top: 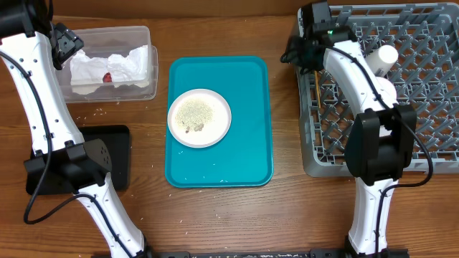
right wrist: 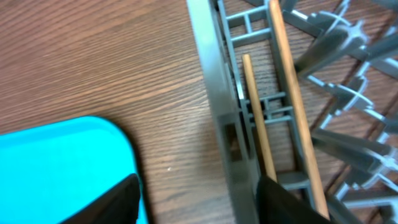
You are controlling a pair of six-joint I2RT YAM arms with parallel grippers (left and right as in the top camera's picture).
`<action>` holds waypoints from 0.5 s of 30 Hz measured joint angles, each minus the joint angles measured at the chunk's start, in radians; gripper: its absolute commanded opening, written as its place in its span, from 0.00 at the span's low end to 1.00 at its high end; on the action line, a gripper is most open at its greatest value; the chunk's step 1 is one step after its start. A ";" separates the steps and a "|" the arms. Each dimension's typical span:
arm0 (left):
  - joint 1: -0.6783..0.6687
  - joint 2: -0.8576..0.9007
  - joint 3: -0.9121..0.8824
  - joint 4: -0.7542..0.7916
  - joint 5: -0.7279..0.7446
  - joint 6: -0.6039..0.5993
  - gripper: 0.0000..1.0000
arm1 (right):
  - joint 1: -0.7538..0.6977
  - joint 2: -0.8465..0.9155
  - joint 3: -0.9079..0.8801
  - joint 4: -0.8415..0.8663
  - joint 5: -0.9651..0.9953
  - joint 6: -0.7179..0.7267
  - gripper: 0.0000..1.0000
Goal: Sort waste into correct bins and load items into the dishwasher
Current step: 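Open the right gripper and hold it above the rack edge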
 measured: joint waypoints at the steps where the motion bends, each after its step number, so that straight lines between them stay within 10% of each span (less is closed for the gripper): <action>1: 0.000 0.000 0.000 0.000 0.000 0.000 1.00 | 0.001 0.001 0.031 -0.025 -0.002 0.001 0.86; 3: 0.000 0.000 0.000 0.000 0.000 0.000 1.00 | 0.002 0.001 0.105 -0.076 -0.003 0.003 1.00; 15: 0.000 0.000 0.000 0.000 0.000 0.000 1.00 | -0.140 -0.008 0.517 -0.278 -0.017 -0.002 1.00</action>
